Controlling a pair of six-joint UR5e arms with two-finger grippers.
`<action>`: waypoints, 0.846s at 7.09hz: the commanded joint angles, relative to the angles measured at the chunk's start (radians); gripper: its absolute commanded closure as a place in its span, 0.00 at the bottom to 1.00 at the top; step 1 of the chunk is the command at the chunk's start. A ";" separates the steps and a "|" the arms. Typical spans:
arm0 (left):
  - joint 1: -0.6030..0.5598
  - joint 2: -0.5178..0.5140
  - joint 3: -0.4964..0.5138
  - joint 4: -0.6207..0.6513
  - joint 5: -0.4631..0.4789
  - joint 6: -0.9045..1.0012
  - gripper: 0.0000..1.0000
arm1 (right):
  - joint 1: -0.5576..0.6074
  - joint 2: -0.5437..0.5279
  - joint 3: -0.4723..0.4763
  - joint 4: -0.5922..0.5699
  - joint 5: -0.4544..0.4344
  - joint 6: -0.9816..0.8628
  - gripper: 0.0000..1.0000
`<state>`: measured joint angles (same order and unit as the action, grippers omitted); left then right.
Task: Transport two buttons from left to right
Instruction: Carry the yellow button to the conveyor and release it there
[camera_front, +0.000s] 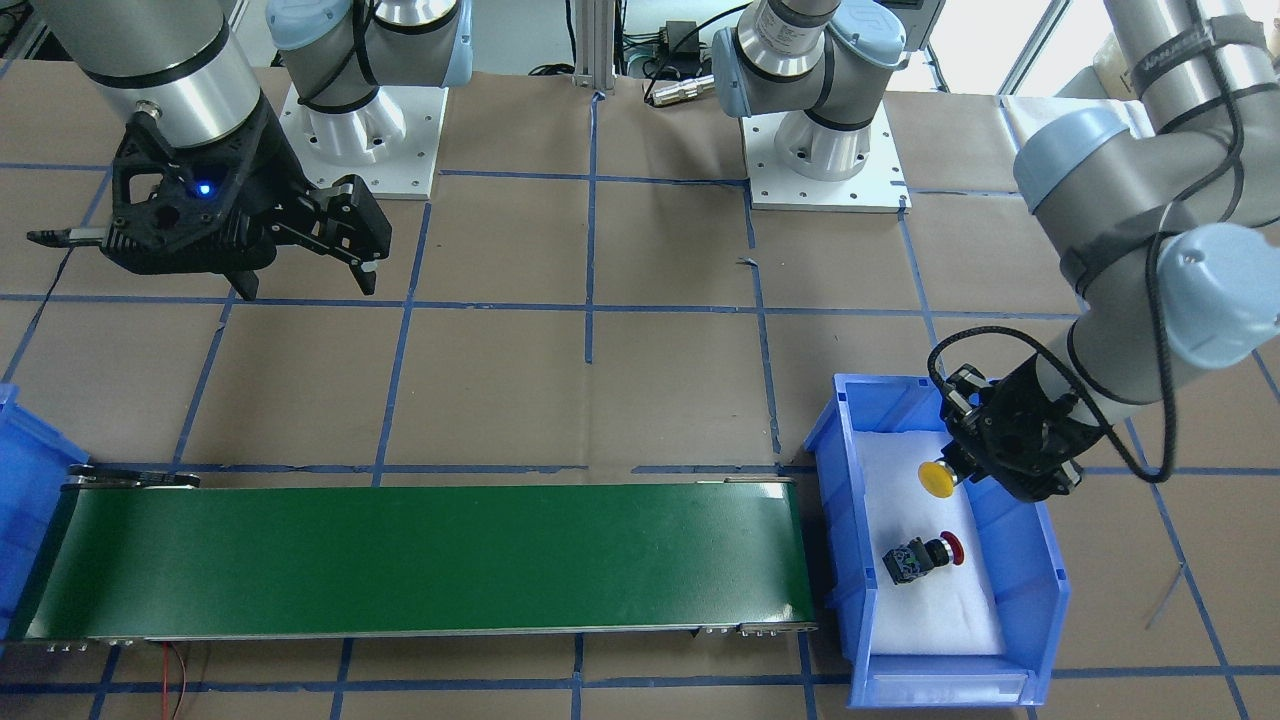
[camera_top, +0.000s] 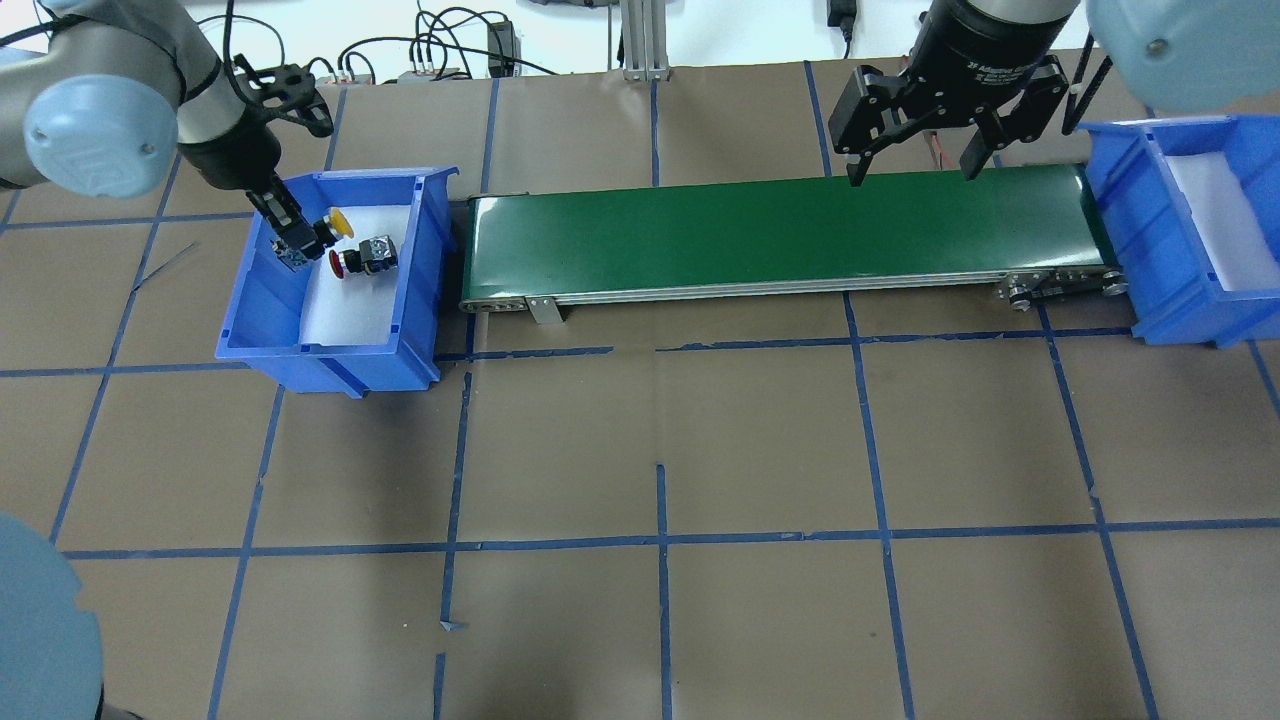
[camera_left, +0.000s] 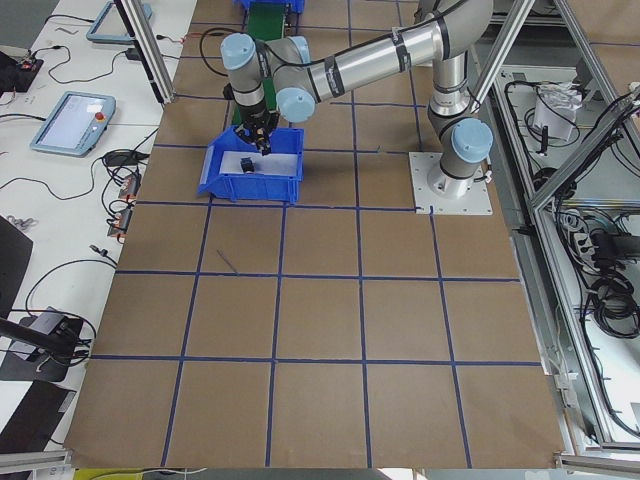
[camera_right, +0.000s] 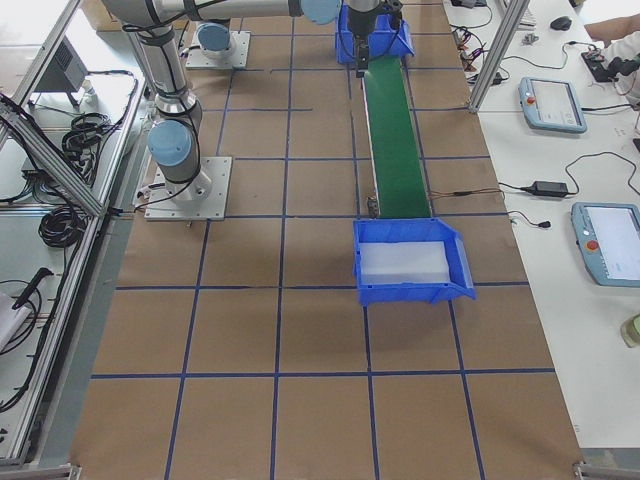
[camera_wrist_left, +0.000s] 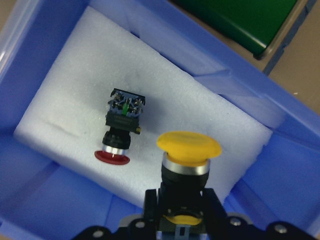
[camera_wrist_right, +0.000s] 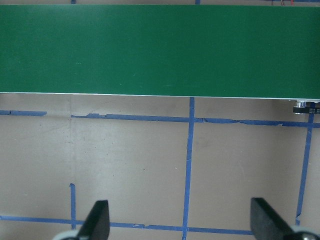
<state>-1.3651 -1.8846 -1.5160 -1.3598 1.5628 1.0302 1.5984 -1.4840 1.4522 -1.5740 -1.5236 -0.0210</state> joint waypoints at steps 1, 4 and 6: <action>-0.130 0.028 0.025 -0.018 -0.001 -0.432 0.95 | 0.000 0.002 0.002 -0.001 -0.001 -0.008 0.00; -0.310 -0.106 0.043 0.160 -0.006 -0.910 0.95 | -0.003 0.002 0.003 0.003 -0.003 -0.010 0.00; -0.383 -0.247 0.168 0.163 -0.006 -1.090 0.95 | -0.003 -0.001 0.000 -0.001 -0.004 -0.010 0.00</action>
<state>-1.7036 -2.0471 -1.4191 -1.2054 1.5583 0.0596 1.5953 -1.4831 1.4544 -1.5742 -1.5266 -0.0306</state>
